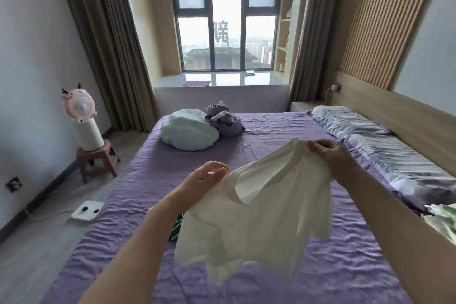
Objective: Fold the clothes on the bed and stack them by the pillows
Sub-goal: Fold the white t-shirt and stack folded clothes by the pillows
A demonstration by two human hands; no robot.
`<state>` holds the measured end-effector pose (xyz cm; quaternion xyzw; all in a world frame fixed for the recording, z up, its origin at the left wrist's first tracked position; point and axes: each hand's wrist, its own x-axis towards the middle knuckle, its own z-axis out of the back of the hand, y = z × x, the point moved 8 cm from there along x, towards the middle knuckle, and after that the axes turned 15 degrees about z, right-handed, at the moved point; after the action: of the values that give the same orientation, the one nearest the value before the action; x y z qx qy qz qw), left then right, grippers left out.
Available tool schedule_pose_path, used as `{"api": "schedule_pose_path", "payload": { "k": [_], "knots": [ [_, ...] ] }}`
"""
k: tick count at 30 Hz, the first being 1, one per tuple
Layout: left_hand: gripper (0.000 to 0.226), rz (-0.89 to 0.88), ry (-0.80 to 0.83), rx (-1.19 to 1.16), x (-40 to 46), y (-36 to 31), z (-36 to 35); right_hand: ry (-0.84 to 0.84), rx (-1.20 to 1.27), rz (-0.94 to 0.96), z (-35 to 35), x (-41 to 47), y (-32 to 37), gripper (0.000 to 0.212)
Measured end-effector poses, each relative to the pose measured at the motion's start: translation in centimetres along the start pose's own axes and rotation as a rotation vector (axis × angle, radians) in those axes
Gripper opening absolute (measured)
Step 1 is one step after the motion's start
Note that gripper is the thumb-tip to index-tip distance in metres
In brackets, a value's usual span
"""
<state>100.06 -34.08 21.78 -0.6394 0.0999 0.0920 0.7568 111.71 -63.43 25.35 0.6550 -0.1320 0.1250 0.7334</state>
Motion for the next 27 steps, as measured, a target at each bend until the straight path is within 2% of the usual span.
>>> {"api": "schedule_pose_path", "payload": {
  "k": [2, 8, 12, 15, 18, 21, 24, 27],
  "knots": [
    [0.015, -0.022, 0.055, 0.014, -0.3, -0.8, -1.1, -0.031, 0.002, -0.017, 1.8, -0.5, -0.7, 0.010],
    [0.034, -0.044, 0.099, 0.259, 0.0, -2.7, -4.8, -0.116, 0.018, -0.038, 6.7, -0.9, -2.5, 0.005],
    [0.039, -0.193, -0.032, 0.597, 1.3, -3.8, -7.1, -0.131, 0.040, -0.040, 9.7, -0.6, -3.0, 0.014],
    [0.037, -0.311, -0.155, 0.678, 2.2, -4.6, -9.5, -0.118, 0.064, -0.043, 11.8, -0.1, -3.2, 0.016],
    [0.027, -0.359, -0.228, 0.556, 3.2, -5.5, -11.6, -0.093, 0.091, -0.043, 13.6, 0.6, -3.6, 0.015],
    [0.016, -0.282, -0.212, 0.377, 4.5, -6.0, -13.7, -0.071, 0.101, -0.055, 15.6, 1.3, -4.5, 0.009],
    [0.012, -0.209, -0.278, 0.102, 5.4, -6.3, -14.3, -0.046, 0.090, -0.051, 17.8, 2.1, -5.1, 0.005],
    [0.011, -0.195, -0.358, -0.169, 5.7, -6.8, -14.8, 0.001, -0.005, 0.067, 20.0, 3.3, -4.7, 0.008]
  ]
}}
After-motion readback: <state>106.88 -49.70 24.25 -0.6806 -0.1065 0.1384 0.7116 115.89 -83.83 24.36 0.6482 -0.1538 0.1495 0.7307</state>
